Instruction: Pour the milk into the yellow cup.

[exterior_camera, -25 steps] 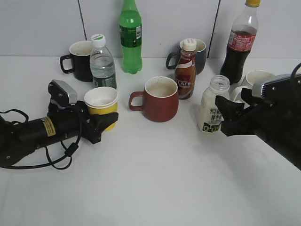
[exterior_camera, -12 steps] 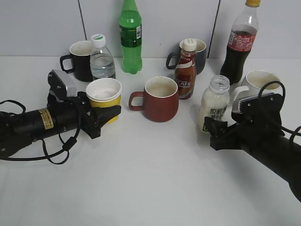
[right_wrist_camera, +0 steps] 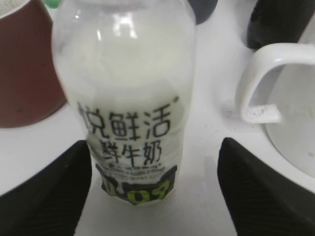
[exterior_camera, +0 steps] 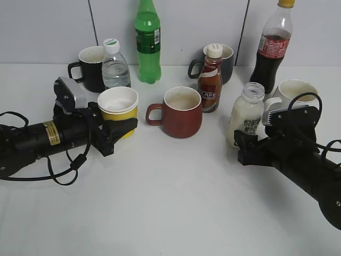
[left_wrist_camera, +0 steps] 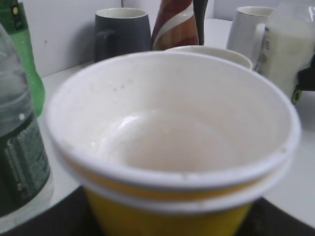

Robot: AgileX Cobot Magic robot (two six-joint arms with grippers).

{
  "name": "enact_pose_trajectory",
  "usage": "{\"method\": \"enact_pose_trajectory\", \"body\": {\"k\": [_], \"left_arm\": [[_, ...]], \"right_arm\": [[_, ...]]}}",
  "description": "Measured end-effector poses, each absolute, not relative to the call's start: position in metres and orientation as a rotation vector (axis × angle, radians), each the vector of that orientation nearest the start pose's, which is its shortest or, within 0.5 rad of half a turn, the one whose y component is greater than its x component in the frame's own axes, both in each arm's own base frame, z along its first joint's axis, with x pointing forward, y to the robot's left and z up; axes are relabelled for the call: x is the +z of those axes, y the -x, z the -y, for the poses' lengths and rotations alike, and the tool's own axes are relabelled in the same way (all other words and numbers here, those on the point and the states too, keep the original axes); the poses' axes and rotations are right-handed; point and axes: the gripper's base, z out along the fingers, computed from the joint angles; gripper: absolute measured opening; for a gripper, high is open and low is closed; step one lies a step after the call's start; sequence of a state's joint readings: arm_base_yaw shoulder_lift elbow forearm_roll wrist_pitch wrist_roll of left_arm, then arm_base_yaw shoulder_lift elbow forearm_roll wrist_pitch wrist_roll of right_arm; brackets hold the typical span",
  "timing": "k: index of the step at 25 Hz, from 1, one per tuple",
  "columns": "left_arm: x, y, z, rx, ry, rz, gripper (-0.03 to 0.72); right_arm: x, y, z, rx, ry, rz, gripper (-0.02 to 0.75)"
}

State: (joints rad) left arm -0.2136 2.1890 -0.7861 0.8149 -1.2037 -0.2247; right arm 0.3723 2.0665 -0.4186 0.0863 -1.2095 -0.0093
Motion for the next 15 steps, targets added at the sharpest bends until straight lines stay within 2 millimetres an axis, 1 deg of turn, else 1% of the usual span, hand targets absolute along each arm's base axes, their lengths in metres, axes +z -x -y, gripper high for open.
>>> {"method": "enact_pose_trajectory", "body": {"k": [5,9,15], "left_arm": [[0.077,-0.323,0.133,-0.731,-0.824,-1.619,0.399],[0.077,-0.323,0.133,-0.731,-0.824,-1.619,0.399],[0.077,-0.323,0.133,-0.731,-0.824,-1.619,0.398]], "right_arm": [[0.072,-0.263,-0.096,0.194,0.298,-1.899,0.592],[0.07,-0.271,-0.101,0.212,0.318,-1.877,0.591],[0.062,-0.286,-0.107,0.216,0.321,-1.864,0.59]]}}
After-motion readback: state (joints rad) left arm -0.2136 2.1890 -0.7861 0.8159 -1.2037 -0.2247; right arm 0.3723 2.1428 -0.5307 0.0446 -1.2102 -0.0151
